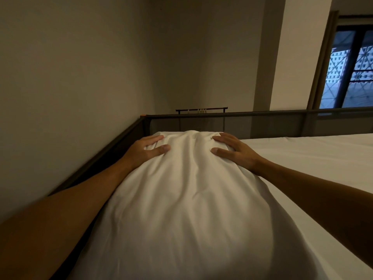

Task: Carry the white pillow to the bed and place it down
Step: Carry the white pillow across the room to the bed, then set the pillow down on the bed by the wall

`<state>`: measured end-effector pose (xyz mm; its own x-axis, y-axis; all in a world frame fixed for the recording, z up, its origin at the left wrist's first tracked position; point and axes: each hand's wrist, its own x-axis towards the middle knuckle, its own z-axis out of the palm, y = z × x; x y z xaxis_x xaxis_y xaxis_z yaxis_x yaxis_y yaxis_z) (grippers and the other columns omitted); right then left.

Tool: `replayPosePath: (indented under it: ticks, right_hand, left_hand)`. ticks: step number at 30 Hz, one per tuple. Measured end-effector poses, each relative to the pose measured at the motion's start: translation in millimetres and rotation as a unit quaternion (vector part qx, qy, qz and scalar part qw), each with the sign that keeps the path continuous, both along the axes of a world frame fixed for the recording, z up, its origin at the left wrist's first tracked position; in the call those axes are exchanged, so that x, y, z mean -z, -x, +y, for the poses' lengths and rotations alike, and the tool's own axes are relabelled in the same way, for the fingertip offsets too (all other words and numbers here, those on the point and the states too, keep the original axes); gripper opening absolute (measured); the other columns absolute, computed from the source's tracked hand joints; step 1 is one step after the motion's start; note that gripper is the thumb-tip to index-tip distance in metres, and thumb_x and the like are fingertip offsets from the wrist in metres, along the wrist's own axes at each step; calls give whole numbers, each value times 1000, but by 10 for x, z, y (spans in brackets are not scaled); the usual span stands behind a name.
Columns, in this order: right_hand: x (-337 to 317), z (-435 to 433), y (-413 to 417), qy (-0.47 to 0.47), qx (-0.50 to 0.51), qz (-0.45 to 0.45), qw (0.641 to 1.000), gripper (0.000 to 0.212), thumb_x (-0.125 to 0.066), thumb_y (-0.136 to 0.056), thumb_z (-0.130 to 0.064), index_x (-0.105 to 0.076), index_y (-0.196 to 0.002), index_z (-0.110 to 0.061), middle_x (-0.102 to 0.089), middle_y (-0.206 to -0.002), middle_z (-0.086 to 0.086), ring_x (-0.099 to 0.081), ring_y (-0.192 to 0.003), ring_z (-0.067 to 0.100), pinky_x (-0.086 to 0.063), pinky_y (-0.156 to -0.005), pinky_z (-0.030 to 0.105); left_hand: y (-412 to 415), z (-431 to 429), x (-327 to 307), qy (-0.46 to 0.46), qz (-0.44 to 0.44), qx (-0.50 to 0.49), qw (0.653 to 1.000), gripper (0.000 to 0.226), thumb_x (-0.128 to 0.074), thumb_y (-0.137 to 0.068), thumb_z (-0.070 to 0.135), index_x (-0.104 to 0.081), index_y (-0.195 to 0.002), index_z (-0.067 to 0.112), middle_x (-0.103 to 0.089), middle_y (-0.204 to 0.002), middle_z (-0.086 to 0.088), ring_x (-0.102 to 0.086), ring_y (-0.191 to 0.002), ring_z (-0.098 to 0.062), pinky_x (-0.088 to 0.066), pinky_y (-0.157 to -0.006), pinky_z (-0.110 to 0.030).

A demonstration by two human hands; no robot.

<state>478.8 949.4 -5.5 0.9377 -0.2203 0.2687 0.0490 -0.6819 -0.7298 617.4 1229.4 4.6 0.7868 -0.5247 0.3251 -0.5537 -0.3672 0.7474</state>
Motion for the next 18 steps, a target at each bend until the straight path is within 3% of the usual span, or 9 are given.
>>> replayPosePath:
  ticks: [12,18]
  right_hand:
    - [146,139,-422,1,1,-1,1000,62,-58,-84,-56,-42,-141,-39,-27,-159,-6,-31,-141,22,-26,-109,39]
    - [225,133,-505,10,2,11,1000,64,-58,-84,-56,-41,-142,-38,-25,-159,-5,-29,-142,22,-25,-110,40]
  left_hand:
    - [-332,178,127,3,24,-14,1000,76,-70,-62,67,-56,-130,36,-41,-149,4,-40,-133,-17,-31,-110,-40]
    - [-423,201,251,-7,43,-36,998,82,-67,-49,80,-56,-123,47,-41,-148,4,-40,-132,-18,-32,-109,-40]
